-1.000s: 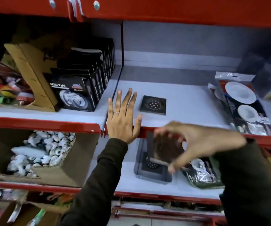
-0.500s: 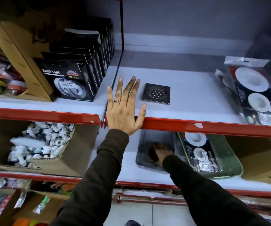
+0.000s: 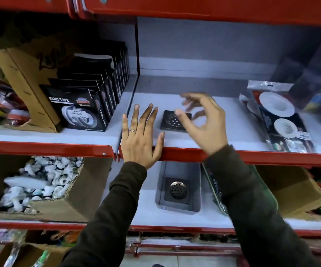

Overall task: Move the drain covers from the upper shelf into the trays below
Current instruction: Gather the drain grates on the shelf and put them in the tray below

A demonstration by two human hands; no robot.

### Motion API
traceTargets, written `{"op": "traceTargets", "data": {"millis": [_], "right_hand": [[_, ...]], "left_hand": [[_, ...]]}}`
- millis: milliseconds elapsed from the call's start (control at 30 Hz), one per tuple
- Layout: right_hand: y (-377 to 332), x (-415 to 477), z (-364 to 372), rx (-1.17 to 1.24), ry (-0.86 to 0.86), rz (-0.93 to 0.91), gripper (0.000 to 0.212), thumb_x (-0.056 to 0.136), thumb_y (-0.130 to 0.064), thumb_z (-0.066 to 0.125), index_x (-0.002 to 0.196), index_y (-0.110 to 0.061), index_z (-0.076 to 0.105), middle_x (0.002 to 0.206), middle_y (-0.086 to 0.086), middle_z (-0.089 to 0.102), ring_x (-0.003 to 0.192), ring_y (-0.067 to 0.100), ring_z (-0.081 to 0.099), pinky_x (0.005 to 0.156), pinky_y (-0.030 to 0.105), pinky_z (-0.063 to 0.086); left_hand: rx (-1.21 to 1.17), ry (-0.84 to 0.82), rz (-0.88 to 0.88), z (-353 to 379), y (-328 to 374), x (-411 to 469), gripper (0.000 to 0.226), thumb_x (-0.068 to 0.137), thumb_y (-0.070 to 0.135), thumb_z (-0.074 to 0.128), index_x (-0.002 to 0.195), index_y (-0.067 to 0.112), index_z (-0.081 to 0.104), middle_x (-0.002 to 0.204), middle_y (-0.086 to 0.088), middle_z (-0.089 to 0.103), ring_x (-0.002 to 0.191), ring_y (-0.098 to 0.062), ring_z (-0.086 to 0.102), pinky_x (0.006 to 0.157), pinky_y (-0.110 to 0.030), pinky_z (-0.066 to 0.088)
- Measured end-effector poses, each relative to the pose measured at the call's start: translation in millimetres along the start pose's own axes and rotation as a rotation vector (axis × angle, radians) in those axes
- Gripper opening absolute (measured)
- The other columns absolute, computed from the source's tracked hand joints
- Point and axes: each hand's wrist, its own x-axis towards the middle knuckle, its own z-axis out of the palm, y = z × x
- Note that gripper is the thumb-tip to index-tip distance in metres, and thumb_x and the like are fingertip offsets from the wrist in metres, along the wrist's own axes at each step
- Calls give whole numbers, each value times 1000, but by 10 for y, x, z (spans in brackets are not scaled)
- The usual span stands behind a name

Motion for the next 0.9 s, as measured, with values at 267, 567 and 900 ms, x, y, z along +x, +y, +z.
{"op": "traceTargets", "data": {"millis": [267, 567, 900], "right_hand": [[572, 702, 92, -428, -985, 541, 88, 61, -46, 90, 133, -12, 52, 134, 2, 60, 127, 27, 55, 107, 33, 41], [-39, 510, -425, -365, -883, 454, 91, 41, -51, 88, 123, -29, 55, 111, -10, 59, 101, 11, 61, 89, 29, 52], [-98, -750, -112, -424, -1501, 607, 82, 36, -59, 86, 107, -27, 63, 99, -4, 69, 85, 16, 72, 79, 40, 63]], "left_hand": [[-4, -51, -8, -57, 5, 20, 69, 96, 52, 22, 156, 19, 29, 163, 0, 32, 154, -26, 21, 126, -46, -6], [-40, 12, -5, -14, 6, 12, 60, 98, 39, 24, 154, 18, 33, 161, 2, 36, 154, -26, 21, 127, -51, 4], [-35, 53, -12, 51, 3, 4, 60, 98, 40, 23, 154, 18, 32, 161, 4, 34, 154, -26, 22, 126, -48, -2]]}}
